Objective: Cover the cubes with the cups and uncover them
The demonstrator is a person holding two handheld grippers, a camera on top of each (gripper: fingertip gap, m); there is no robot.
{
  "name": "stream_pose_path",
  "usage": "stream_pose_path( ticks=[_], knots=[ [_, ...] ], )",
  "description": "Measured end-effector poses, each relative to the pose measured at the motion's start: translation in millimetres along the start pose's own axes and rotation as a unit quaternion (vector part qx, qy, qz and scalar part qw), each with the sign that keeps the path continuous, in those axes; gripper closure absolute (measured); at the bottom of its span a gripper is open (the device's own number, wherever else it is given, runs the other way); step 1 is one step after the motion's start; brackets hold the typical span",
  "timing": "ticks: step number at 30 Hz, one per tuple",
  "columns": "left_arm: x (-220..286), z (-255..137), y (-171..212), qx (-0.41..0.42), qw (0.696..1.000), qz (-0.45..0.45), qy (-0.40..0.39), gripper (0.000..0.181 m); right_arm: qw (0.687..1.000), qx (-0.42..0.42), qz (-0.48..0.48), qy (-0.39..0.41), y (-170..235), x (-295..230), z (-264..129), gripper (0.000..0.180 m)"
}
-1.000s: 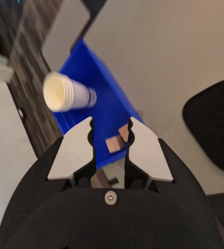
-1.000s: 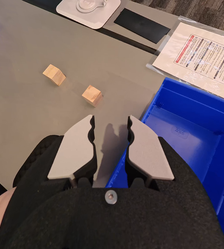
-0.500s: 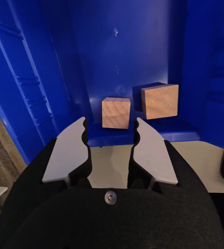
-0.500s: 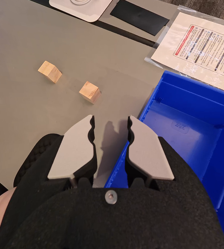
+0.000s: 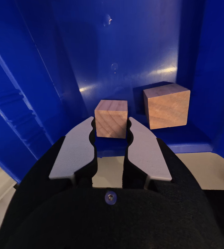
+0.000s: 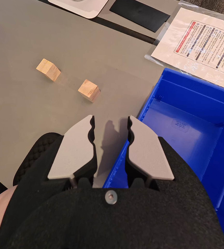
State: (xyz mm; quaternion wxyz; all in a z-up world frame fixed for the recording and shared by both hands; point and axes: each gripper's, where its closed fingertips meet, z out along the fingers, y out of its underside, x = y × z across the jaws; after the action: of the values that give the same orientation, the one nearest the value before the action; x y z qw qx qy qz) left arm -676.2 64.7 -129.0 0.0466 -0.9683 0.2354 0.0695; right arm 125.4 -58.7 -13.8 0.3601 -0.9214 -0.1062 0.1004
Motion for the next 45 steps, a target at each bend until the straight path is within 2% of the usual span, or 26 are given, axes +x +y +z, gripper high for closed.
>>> stream_pose_path(
  ticks=[4, 8, 11, 15, 19, 23, 27, 32, 37, 40, 45],
  knots=[
    [-4.2, -11.1, -2.6, 0.023, 1.0, 0.001, -0.014, 0.138, 1.0, -0.002, 0.0, 0.0, -0.4, 1.0, 1.1, 0.134],
    [-9.6, -42.9, -5.5, 0.063, 0.997, 0.013, -0.039, 0.138, 1.0, -0.006, 0.001, -0.003, 1.4, 0.9, 3.0, 0.134],
    [-12.7, -79.4, -12.7, 0.109, 0.992, 0.017, -0.059, 0.138, 1.0, -0.007, 0.004, -0.002, 2.9, 1.9, 2.9, 0.134],
    [-7.9, -147.2, -35.3, 0.2, 0.975, 0.037, -0.085, 0.138, 1.0, -0.001, 0.005, -0.001, 2.1, 1.9, 0.2, 0.134],
    [34.8, -212.7, -69.6, 0.289, 0.95, 0.093, -0.068, 0.138, 1.0, 0.0, 0.001, 0.0, 1.8, -0.6, -2.1, 0.134],
    [119.4, -238.0, -106.6, 0.33, 0.923, 0.196, -0.016, 0.137, 1.0, 0.001, -0.006, 0.004, 0.4, -3.0, -4.2, 0.134],
    [204.1, -224.1, -138.9, 0.322, 0.895, 0.31, -0.015, 0.137, 1.0, 0.001, -0.013, 0.007, -3.1, -5.1, -5.0, 0.134],
    [287.8, -183.2, -170.4, 0.278, 0.87, 0.407, 0.016, 0.137, 0.999, -0.011, -0.035, 0.003, -5.8, -12.6, -0.6, 0.134],
    [314.6, -124.0, -194.8, 0.208, 0.855, 0.475, 0.016, 0.138, 0.999, -0.003, -0.045, -0.005, -5.7, -14.2, -2.0, 0.134],
    [322.6, -92.5, -201.8, 0.17, 0.861, 0.478, 0.047, 0.138, 1.0, 0.011, -0.028, -0.001, -4.8, -8.0, -6.7, 0.135],
    [334.4, -66.6, -210.5, 0.151, 0.849, 0.499, 0.079, 0.138, 0.999, 0.021, -0.025, -0.005, -4.6, -6.4, -8.9, 0.136]
  ],
)
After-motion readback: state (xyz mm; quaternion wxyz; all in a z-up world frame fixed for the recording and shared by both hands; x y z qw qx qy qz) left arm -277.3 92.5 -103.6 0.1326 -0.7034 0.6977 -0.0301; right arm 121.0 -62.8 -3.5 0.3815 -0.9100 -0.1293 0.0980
